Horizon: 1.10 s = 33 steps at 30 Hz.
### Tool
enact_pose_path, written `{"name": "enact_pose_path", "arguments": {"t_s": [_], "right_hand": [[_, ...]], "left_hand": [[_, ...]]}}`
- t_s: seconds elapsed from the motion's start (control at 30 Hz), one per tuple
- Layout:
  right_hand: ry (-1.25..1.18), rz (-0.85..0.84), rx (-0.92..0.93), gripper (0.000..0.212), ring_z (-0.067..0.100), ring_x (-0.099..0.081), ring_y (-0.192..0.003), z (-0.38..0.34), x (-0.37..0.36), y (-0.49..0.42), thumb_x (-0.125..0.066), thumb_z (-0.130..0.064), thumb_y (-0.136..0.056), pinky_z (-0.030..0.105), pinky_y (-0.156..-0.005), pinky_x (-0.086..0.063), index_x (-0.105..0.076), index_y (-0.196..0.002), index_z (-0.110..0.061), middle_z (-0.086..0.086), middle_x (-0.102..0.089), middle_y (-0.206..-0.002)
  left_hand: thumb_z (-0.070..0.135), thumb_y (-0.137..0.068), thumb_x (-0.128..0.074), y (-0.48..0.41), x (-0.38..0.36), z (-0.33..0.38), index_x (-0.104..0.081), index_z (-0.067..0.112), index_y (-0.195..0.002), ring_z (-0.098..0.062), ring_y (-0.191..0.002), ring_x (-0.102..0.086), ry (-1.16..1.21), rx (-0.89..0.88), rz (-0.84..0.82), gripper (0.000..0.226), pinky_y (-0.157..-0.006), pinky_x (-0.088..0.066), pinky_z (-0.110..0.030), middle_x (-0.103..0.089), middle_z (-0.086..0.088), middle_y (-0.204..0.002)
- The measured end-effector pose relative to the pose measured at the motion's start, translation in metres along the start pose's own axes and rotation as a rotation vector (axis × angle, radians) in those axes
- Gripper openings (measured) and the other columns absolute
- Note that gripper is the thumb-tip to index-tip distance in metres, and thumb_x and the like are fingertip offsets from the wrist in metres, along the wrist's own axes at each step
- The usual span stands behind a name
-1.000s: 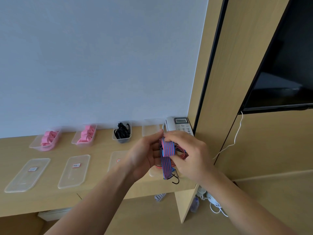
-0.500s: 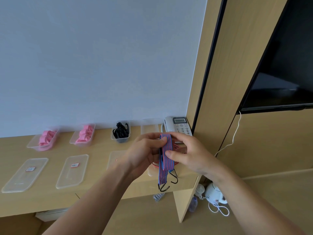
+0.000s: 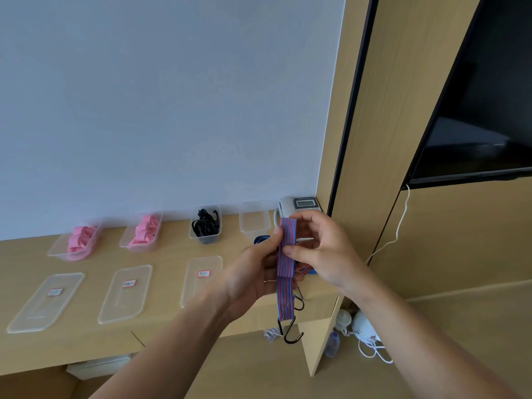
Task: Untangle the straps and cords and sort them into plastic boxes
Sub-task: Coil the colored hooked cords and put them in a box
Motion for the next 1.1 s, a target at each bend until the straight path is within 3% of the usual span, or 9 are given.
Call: {"name": "enact_pose_path", "arguments": {"t_s": [0.17, 0.3, 0.47, 0.6, 0.7, 0.77, 0.87, 1.03, 1.1], "right_hand": [[-0.012, 0.071, 0.119, 0.051, 0.018, -0.071, -0.099, -0.010, 0.009, -0.002, -0.081, 0.006, -0.073, 0.033, -0.085, -0.056, -0.062, -0.109, -0.026, 0.002, -0.073, -0.105], [-0.072, 0.094, 0.160, 0.052, 0.016, -0.071, -0.096, -0.017, 0.013, -0.003, -0.080, 0.009, -0.074, 0.026, -0.079, -0.055, -0.062, -0.109, -0.025, 0.001, -0.073, -0.104], [-0.085, 0.142, 0.204, 0.050, 0.019, -0.071, -0.096, -0.028, 0.022, -0.004, -0.079, 0.009, -0.074, 0.031, -0.084, -0.056, -0.060, -0.114, -0.014, 0.005, -0.071, -0.107], [0.056, 0.146, 0.275, 0.060, 0.015, -0.069, -0.102, -0.032, 0.018, 0.002, -0.081, 0.001, -0.075, 0.033, -0.088, -0.055, -0.060, -0.120, -0.033, -0.006, -0.069, -0.115], [0.173, 0.162, 0.353, 0.062, 0.016, -0.069, -0.102, -0.034, 0.014, 0.012, -0.080, -0.004, -0.075, 0.034, -0.087, -0.057, -0.062, -0.122, -0.039, -0.009, -0.069, -0.115], [0.236, 0.180, 0.445, 0.060, 0.016, -0.069, -0.103, -0.038, 0.011, 0.019, -0.079, -0.002, -0.073, 0.035, -0.088, -0.057, -0.064, -0.122, -0.032, -0.008, -0.070, -0.115], [0.348, 0.218, 0.623, 0.056, 0.013, -0.067, -0.109, -0.047, 0.006, 0.031, -0.079, 0.006, -0.070, 0.034, -0.093, -0.054, -0.067, -0.120, -0.016, -0.007, -0.070, -0.117], [0.427, 0.189, 0.773, 0.050, 0.011, -0.065, -0.115, -0.042, -0.006, 0.052, -0.073, 0.021, -0.069, 0.026, -0.098, -0.051, -0.069, -0.111, -0.006, -0.001, -0.069, -0.120], [0.421, 0.150, 0.776, 0.045, 0.015, -0.064, -0.118, -0.038, -0.009, 0.056, -0.073, 0.022, -0.068, 0.034, -0.097, -0.053, -0.070, -0.106, -0.003, 0.004, -0.069, -0.122]], "left_hand": [[0.047, -0.099, -0.058, -0.005, 0.008, 0.006, -0.083, 0.015, -0.102, -0.032, -0.102, -0.076, 0.025, -0.060, 0.066, 0.041, -0.087, -0.062, -0.039, -0.077, -0.019, -0.109], [0.047, -0.097, -0.056, -0.003, 0.007, 0.015, -0.081, 0.015, -0.107, -0.025, -0.100, -0.076, -0.069, -0.154, 0.098, 0.042, -0.084, -0.060, -0.028, -0.078, -0.016, -0.110], [0.055, -0.090, -0.061, -0.004, 0.007, 0.007, -0.083, 0.017, -0.095, -0.028, -0.089, -0.076, -0.028, -0.099, 0.106, 0.044, -0.077, -0.061, -0.036, -0.078, -0.019, -0.100], [0.056, -0.090, -0.066, -0.004, 0.004, 0.000, -0.081, 0.013, -0.100, -0.038, -0.096, -0.075, 0.027, -0.059, 0.109, 0.047, -0.079, -0.063, -0.042, -0.077, -0.022, -0.104], [0.051, -0.101, -0.054, -0.004, 0.003, -0.004, -0.073, 0.001, -0.115, -0.043, -0.103, -0.070, 0.069, -0.018, 0.129, 0.056, -0.093, -0.061, -0.051, -0.072, -0.031, -0.116], [0.048, -0.104, -0.052, -0.005, 0.002, -0.005, -0.069, -0.002, -0.124, -0.038, -0.100, -0.071, 0.087, -0.013, 0.125, 0.057, -0.091, -0.062, -0.052, -0.069, -0.031, -0.123], [0.048, -0.102, -0.054, -0.005, -0.002, -0.003, -0.071, 0.004, -0.122, -0.029, -0.089, -0.075, 0.142, -0.006, 0.097, 0.051, -0.072, -0.064, -0.041, -0.076, -0.020, -0.109], [0.043, -0.098, -0.063, -0.007, 0.002, -0.004, -0.075, 0.006, -0.108, -0.038, -0.094, -0.071, 0.214, 0.028, 0.098, 0.041, -0.089, -0.060, -0.053, -0.073, -0.021, -0.106], [0.034, -0.098, -0.065, -0.009, 0.005, -0.004, -0.080, 0.006, -0.097, -0.037, -0.089, -0.072, 0.249, 0.026, 0.099, 0.032, -0.078, -0.064, -0.050, -0.073, -0.020, -0.097]]}}
Point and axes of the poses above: each hand's wrist, its own y-axis away from the middle knuckle, its own x-axis out of the back of the hand, z = x × y, the point moved 9 cm from there along -y, towards the middle knuckle
